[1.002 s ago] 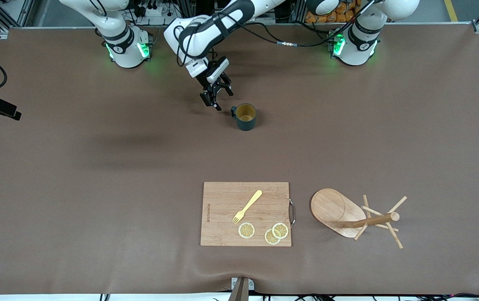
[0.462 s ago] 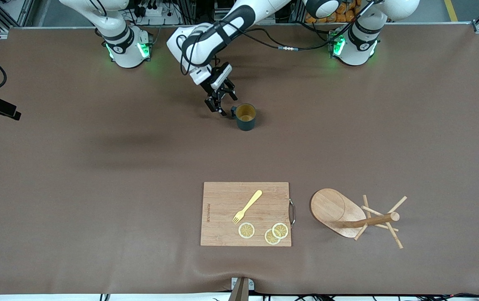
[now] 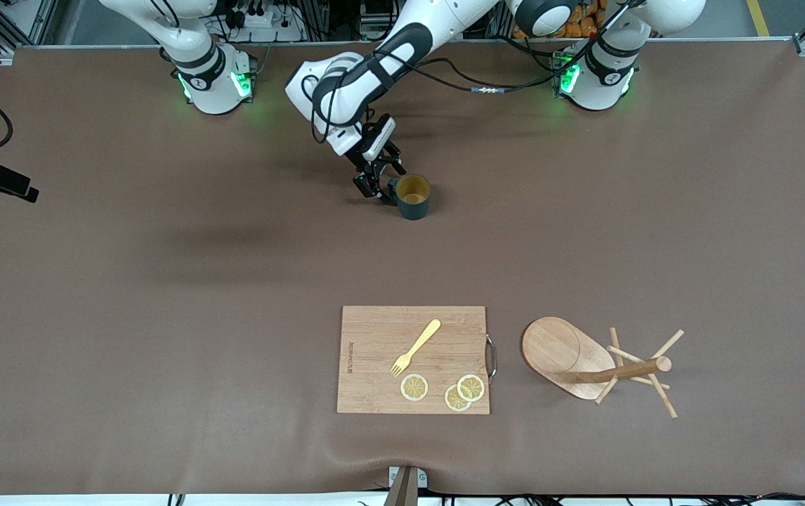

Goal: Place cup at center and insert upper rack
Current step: 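Close the left gripper on the teal mug's handle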

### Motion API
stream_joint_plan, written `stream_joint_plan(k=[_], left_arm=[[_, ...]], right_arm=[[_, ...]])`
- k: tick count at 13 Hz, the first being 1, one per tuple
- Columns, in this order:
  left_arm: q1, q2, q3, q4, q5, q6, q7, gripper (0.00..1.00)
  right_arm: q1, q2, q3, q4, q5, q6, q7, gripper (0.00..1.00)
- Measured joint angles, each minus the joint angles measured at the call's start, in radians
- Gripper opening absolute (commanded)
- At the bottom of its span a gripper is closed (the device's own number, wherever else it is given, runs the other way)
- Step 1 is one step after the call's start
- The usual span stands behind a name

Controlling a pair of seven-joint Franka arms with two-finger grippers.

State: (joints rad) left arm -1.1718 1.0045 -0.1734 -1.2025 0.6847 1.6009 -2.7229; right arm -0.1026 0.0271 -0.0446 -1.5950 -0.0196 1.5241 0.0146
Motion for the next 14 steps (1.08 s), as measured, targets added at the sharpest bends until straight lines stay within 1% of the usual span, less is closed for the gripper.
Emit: stream_joint_plan(k=[4, 10, 12, 14], left_arm=[[0.003, 0.013, 0.004, 0.000, -0.013, 0.003, -0.005, 0.79], [0.010, 0.016, 0.007, 0.006, -0.018, 0.008, -0.005, 0.78], [0.010, 0.016, 0.007, 0.011, -0.019, 0.007, -0.005, 0.70], [0.009, 0.016, 0.007, 0.012, -0.019, -0.002, -0.005, 0.66]], right_arm=[[0.000, 0.000, 0.004, 0.000, 0.001, 0.002, 0.000, 1.00], [0.000, 0.000, 0.009, 0.000, 0.001, 0.007, 0.000, 1.00], [0.000, 0.000, 0.009, 0.000, 0.002, 0.006, 0.000, 1.00], [0.000, 0.000, 0.009, 0.000, 0.002, 0.001, 0.000, 1.00]])
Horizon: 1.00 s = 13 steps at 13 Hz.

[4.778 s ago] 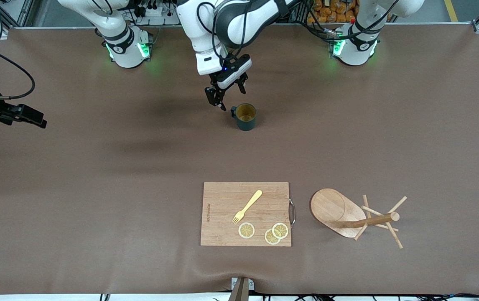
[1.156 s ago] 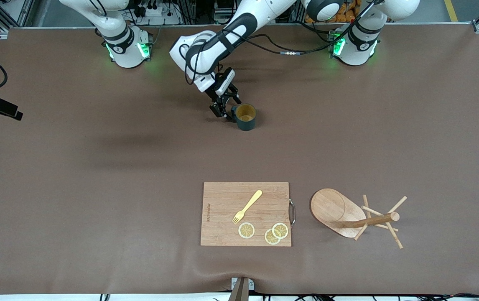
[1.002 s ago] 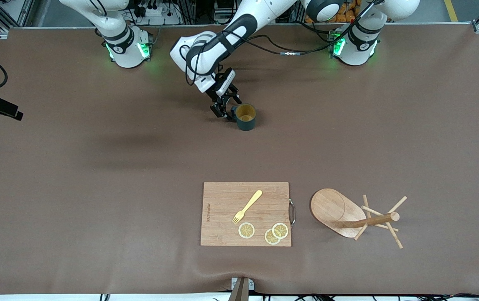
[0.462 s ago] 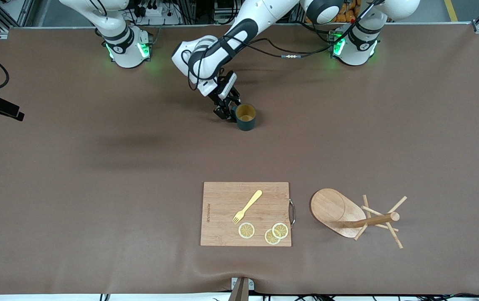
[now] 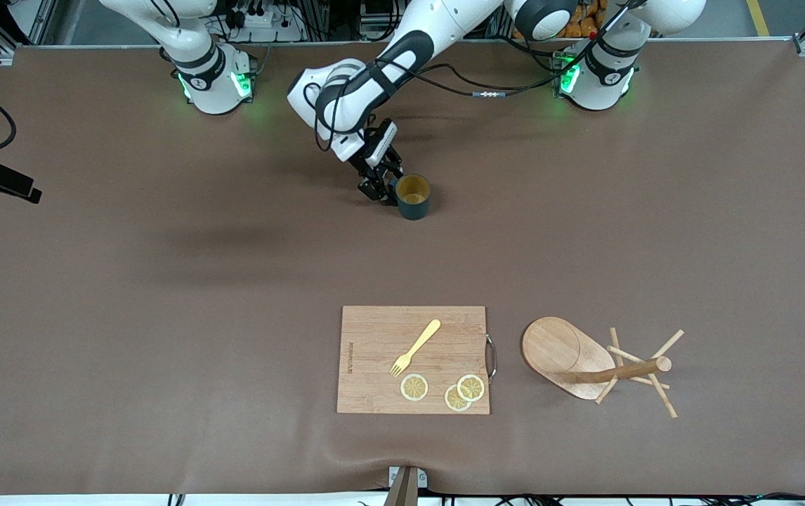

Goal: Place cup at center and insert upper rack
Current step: 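Close the left gripper on the teal mug's handle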

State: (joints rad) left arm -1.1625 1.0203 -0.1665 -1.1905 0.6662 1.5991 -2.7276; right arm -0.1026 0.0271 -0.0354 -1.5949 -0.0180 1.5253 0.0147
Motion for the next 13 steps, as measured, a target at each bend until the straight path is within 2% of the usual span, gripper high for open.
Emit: stream_joint_plan(k=[10, 11, 13], left_arm=[[-0.002, 0.000, 0.000, 0.012, 0.000, -0.030, 0.000, 0.60], [-0.002, 0.000, -0.001, 0.013, 0.000, -0.030, 0.000, 0.55], [-0.003, -0.002, -0.002, 0.016, 0.000, -0.030, 0.000, 0.32]], right_arm=[[0.007, 0.000, 0.013, 0.000, 0.001, -0.006, 0.000, 1.00], [0.007, 0.000, 0.013, 0.000, 0.001, -0.006, -0.001, 1.00], [0.007, 0.000, 0.013, 0.001, 0.001, -0.006, -0.001, 1.00]])
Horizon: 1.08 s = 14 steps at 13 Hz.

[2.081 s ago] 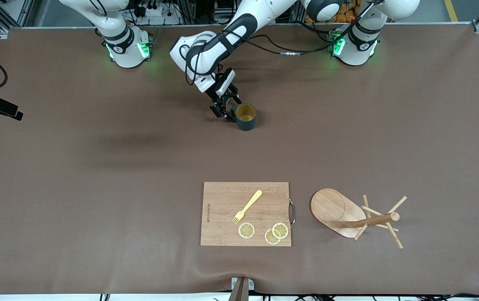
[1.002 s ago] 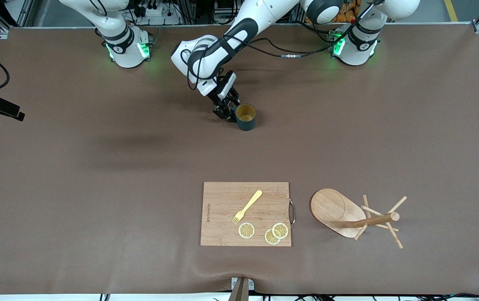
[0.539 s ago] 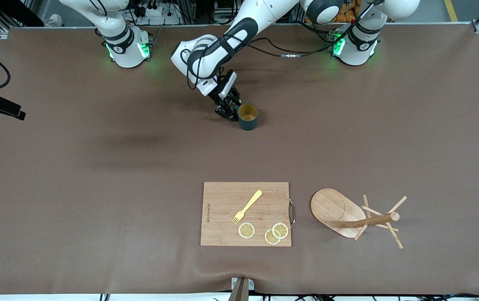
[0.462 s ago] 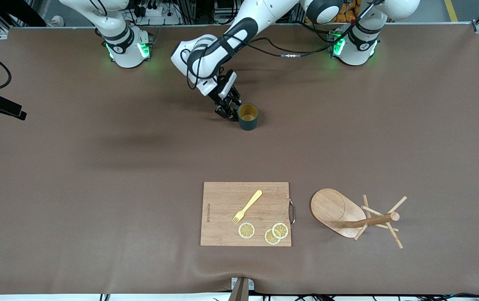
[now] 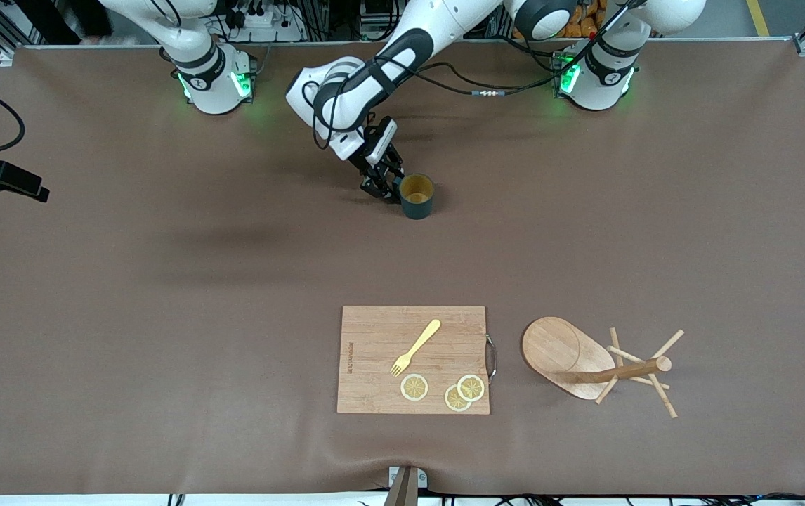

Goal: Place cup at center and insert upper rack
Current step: 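Close the left gripper on the teal mug's handle, then lift the teal mug with the left gripper toward the mug stand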

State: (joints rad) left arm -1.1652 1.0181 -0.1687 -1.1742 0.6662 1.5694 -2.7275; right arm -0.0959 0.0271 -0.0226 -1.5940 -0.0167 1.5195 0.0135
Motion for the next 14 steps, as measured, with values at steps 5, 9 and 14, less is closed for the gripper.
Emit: stream_joint_plan(k=[5, 9, 14], left_arm=[[-0.002, -0.010, -0.005, 0.007, 0.000, 0.000, 0.020, 0.00], [-0.001, -0.021, -0.009, 0.010, 0.000, 0.000, 0.034, 0.00], [0.068, -0.120, -0.009, 0.021, -0.085, 0.016, 0.154, 0.00]], right_arm=[[0.006, 0.000, 0.002, 0.001, 0.000, 0.000, -0.002, 1.00], [0.011, 0.000, 0.001, 0.001, 0.000, 0.002, -0.002, 1.00], [0.011, 0.000, 0.000, 0.001, 0.000, 0.003, -0.002, 1.00]])
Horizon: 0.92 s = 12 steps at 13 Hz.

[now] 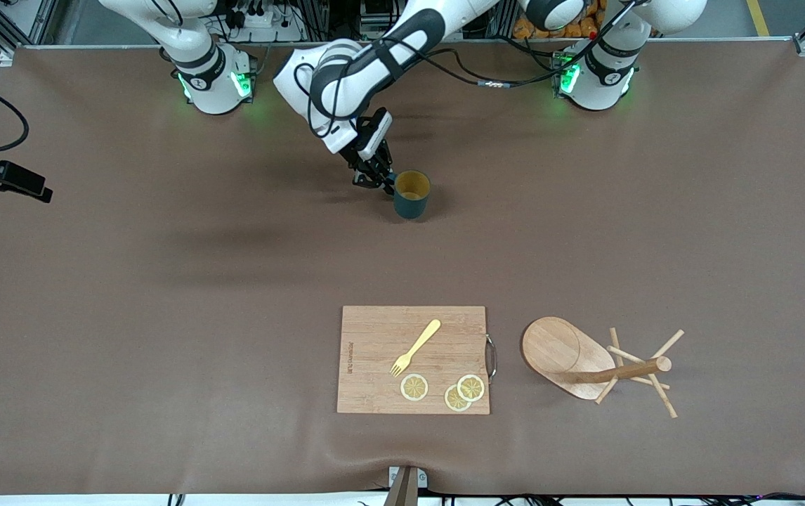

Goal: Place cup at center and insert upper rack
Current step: 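Lift the teal mug with the left gripper toward the mug stand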

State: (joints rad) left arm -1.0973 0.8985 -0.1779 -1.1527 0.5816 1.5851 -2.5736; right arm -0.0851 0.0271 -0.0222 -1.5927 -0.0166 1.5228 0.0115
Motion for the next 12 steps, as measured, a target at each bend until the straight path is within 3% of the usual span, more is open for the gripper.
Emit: stream_joint_plan(k=[7, 12], left_arm=[[0.176, -0.142, 0.001, 0.004, -0.156, 0.113, 0.123, 0.00], [0.358, -0.261, 0.005, 0.002, -0.362, 0.184, 0.340, 0.00]], right_arm=[[-0.003, 0.000, -0.008, 0.000, 0.000, 0.005, 0.000, 1.00], [-0.003, 0.000, -0.010, 0.001, 0.000, 0.015, 0.000, 1.00]])
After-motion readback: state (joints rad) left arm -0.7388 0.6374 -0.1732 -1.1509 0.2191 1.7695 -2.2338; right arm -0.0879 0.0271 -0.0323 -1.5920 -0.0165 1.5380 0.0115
